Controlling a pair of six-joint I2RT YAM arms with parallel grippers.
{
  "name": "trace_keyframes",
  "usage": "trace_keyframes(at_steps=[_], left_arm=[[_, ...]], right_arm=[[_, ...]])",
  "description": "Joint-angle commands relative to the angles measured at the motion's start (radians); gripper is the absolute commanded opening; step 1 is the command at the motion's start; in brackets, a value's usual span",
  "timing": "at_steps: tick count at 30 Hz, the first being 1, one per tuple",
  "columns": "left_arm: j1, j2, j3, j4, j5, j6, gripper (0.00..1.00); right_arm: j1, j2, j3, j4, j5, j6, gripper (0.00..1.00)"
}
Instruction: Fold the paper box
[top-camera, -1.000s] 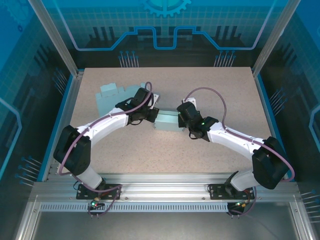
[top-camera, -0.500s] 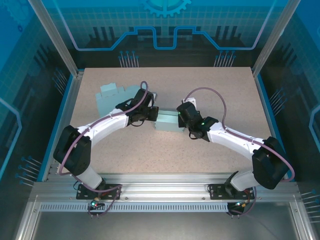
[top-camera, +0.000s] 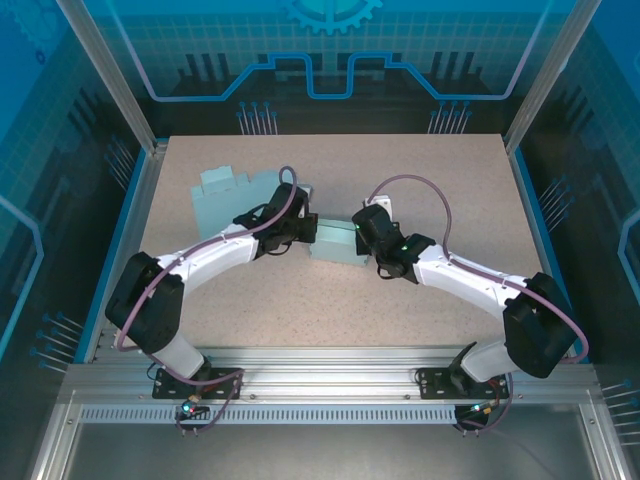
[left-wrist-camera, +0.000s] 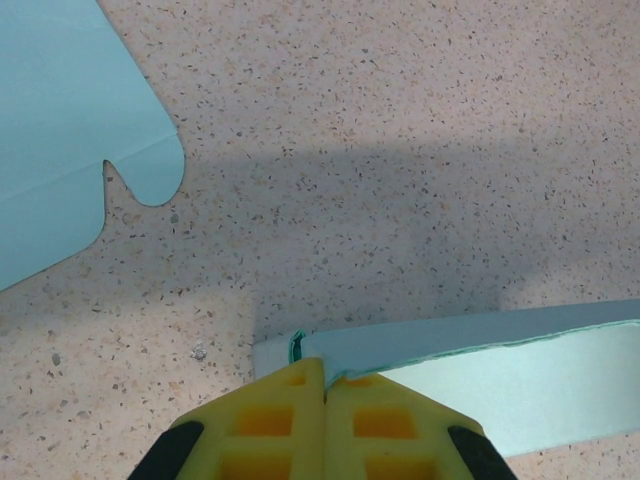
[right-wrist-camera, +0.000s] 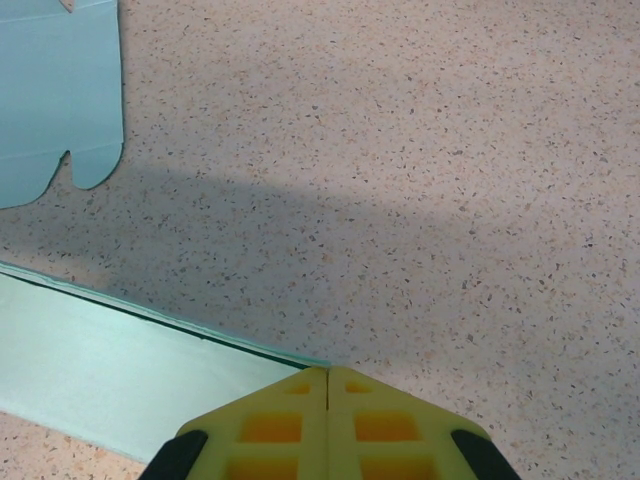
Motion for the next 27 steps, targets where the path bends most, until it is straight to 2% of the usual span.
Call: trace_keyframes(at_steps=[1, 15, 27], left_arm=[[-0.014, 0.002, -0.052, -0.084, -0.010, -0.009, 0.00], [-0.022, -0.016, -0.132, 0.000, -0.031, -0.030, 0.00], [-0.071, -0.025, -0.158, 0.038, -0.095, -0.058, 0.00]], right_arm=[[0.027, 0.020, -0.020, -0.036, -0.040, 0.008, 0.07], [0.036, 0.022, -0.028, -0.006, -0.066, 0.076, 0.06], [0.063, 0.071, 0.056, -0.007, -0.016, 0.127, 0.07]])
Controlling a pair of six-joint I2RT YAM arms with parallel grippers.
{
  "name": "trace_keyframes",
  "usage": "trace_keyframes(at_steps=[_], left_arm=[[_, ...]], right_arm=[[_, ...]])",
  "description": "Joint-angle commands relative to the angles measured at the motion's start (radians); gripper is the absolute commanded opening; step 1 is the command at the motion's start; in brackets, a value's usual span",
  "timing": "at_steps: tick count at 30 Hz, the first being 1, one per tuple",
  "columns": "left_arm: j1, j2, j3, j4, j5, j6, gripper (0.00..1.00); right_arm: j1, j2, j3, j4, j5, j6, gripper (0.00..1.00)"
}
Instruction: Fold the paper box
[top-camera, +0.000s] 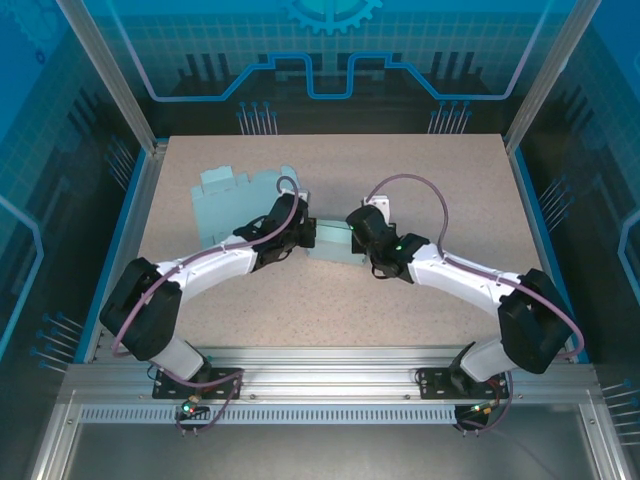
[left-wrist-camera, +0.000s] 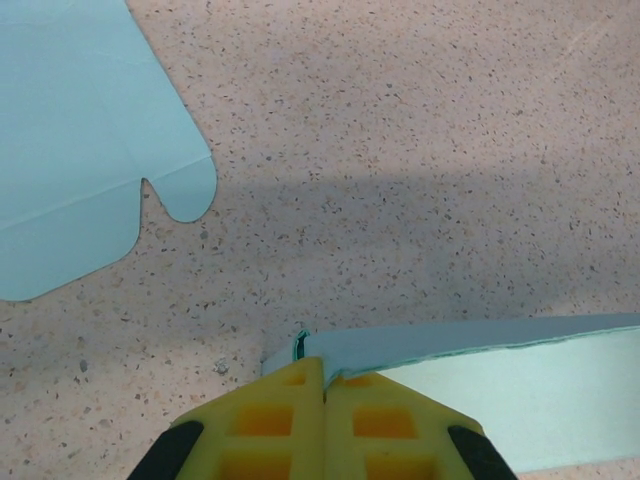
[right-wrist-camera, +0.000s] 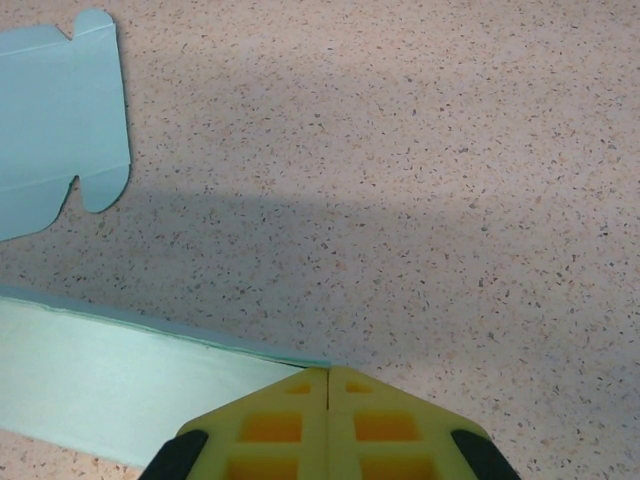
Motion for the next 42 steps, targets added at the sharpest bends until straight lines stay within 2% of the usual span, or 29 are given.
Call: trace_keyframes(at_steps=[1, 15, 25, 29, 33, 37, 42], left_arm=[[-0.032, 0.015, -0.050, -0.093, 0.027, -0.037, 0.00], [-0.060, 0.017, -0.058, -0.076, 0.001, -0.056, 0.00], [-0.060, 0.008, -0.089, -0.069, -0.061, -0.063, 0.00], [-0.060, 0.006, -0.118, -0.033, -0.052, -0.061, 0.01], [-0.059, -0.002, -0.148, 0.004, -0.023, -0.064, 0.15], [-0.060, -0.057, -0.179, 0.027, 0.014, -0.069, 0.47], [-0.059, -0.157, -0.187, -0.009, 0.029, -0.087, 0.72]], right_arm=[[0.037, 0.041, 0.033, -0.010, -0.054, 0.037, 0.07], [0.053, 0.084, 0.038, 0.011, -0.049, 0.058, 0.06], [0.068, 0.058, -0.119, 0.079, -0.043, 0.064, 0.05], [0.069, 0.048, -0.167, 0.115, -0.046, 0.037, 0.05], [0.070, 0.054, -0.189, 0.138, -0.039, 0.018, 0.05], [0.075, 0.057, -0.189, 0.139, -0.023, 0.013, 0.05], [0.080, 0.054, -0.175, 0.124, -0.006, 0.002, 0.05]])
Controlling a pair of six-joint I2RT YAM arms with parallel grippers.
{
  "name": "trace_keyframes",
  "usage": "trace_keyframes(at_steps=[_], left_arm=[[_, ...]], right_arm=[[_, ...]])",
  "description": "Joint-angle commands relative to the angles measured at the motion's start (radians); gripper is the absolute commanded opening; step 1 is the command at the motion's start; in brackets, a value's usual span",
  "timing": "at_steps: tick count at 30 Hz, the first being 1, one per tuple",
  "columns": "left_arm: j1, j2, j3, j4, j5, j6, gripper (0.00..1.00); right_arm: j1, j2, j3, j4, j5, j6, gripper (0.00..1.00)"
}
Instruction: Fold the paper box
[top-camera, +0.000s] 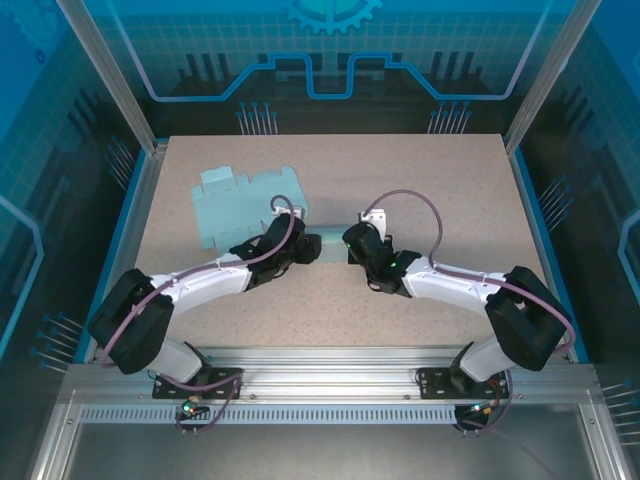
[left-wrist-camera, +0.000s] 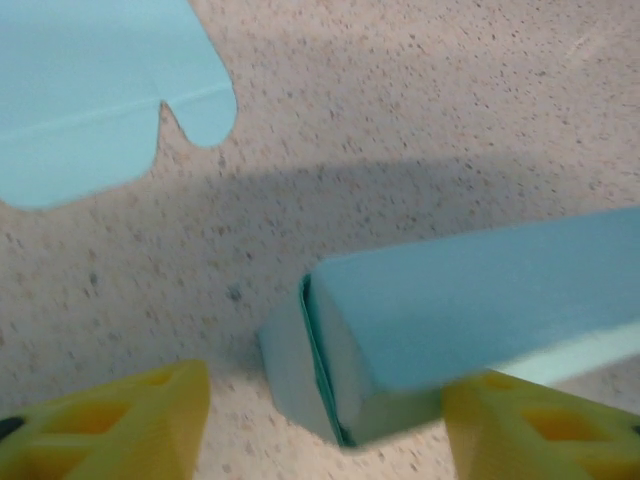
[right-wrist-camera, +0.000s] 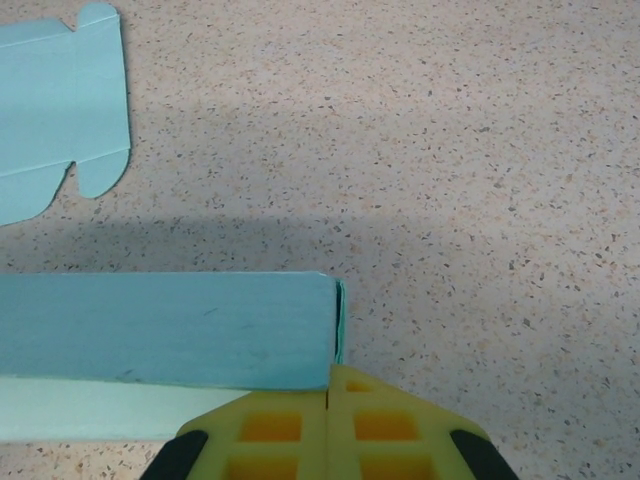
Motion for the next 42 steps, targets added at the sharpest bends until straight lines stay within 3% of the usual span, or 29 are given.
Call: trace_keyframes(at_steps=[1, 5, 14, 26, 30, 40, 42], left_arm=[[-0.011, -0.078, -0.018, -0.074, 0.077, -0.014, 0.79], [-0.011, -0.160, -0.023, -0.069, 0.105, -0.036, 0.99], [0.069, -0.155, 0.017, -0.061, 0.102, -0.116, 0.99], [0.111, 0.074, 0.031, 0.044, 0.170, -0.153, 0.59], [0.111, 0.105, 0.010, 0.078, 0.172, -0.167, 0.52], [0.107, 0.108, -0.063, 0.154, 0.176, -0.210, 0.46], [0.103, 0.108, -0.070, 0.165, 0.171, -0.213, 0.46]], right_arm=[[0.031, 0.034, -0.021, -0.090, -0.054, -0.015, 0.05], [0.041, 0.035, -0.008, -0.113, -0.028, -0.021, 0.06], [0.067, 0.042, 0.008, -0.128, -0.005, -0.036, 0.10], [0.077, 0.014, 0.043, -0.185, -0.002, -0.066, 0.22], [0.077, 0.000, 0.074, -0.221, -0.008, -0.087, 0.36], [0.075, -0.114, 0.151, -0.351, -0.116, -0.090, 0.98], [0.059, -0.138, 0.165, -0.370, -0.157, -0.072, 1.00]])
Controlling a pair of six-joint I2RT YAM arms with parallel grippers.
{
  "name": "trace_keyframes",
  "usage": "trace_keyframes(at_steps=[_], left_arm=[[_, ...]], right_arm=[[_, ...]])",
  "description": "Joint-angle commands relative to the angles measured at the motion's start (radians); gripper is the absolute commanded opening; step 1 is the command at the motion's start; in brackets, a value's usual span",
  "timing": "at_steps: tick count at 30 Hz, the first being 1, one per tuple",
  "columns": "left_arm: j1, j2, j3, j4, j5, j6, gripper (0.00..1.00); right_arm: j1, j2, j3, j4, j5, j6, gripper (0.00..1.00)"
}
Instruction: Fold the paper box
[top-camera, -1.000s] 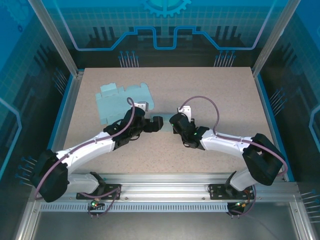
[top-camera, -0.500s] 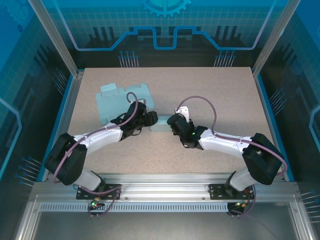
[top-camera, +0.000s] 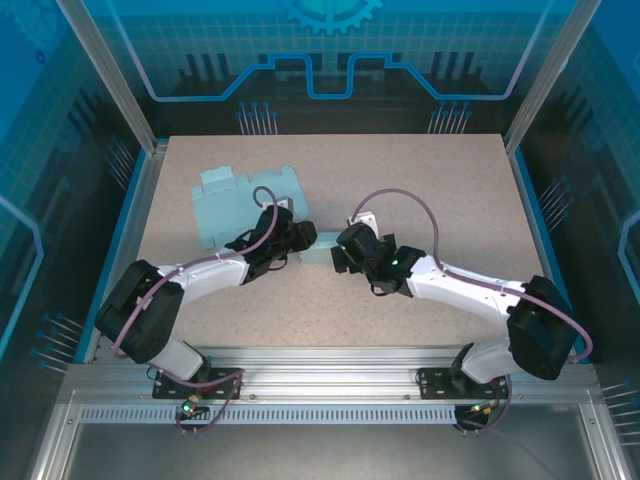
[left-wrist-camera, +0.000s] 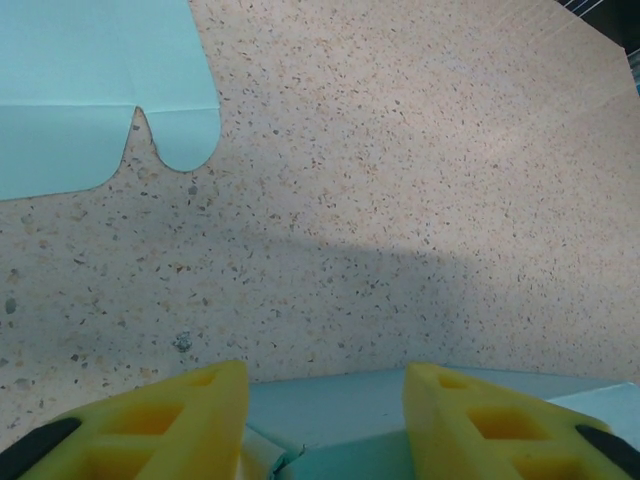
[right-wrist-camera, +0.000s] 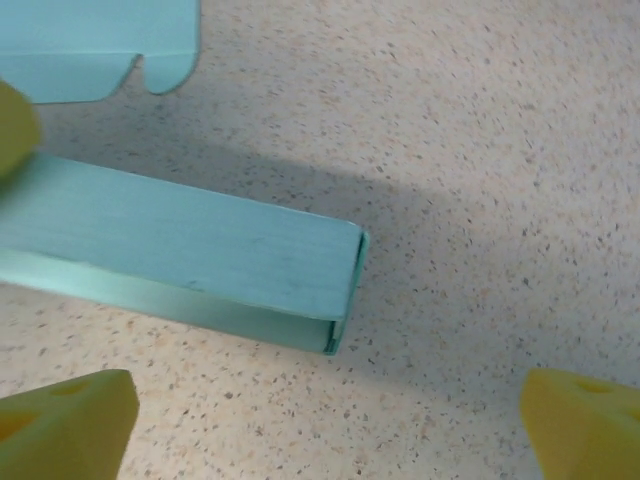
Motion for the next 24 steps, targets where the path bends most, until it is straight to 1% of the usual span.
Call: trace_keyframes(at_steps=[1, 6, 9, 13, 18, 24], left_arm=[[-0.010, 0.032, -0.049, -0.048, 0.021, -0.017, 0.46], [-0.014, 0.040, -0.062, -0.020, 0.022, -0.026, 0.45], [-0.016, 0.048, -0.064, -0.014, 0.021, -0.028, 0.46], [-0.017, 0.057, -0.069, -0.003, 0.022, -0.032, 0.45], [-0.017, 0.065, -0.076, 0.006, 0.022, -0.037, 0.46], [-0.018, 0.059, -0.082, 0.002, 0.007, -0.039, 0.45]], right_arm=[[-0.018, -0.054, 0.051, -0.064, -0.100, 0.030, 1.00], [-0.154, -0.031, 0.060, -0.027, -0.343, 0.076, 1.00], [-0.204, 0.005, 0.061, 0.020, -0.428, 0.074, 1.00], [-0.263, 0.058, 0.064, 0.058, -0.496, 0.081, 1.00], [-0.310, 0.120, 0.042, 0.106, -0.583, 0.099, 0.88], [-0.325, 0.132, -0.059, 0.212, -0.609, 0.133, 0.81]])
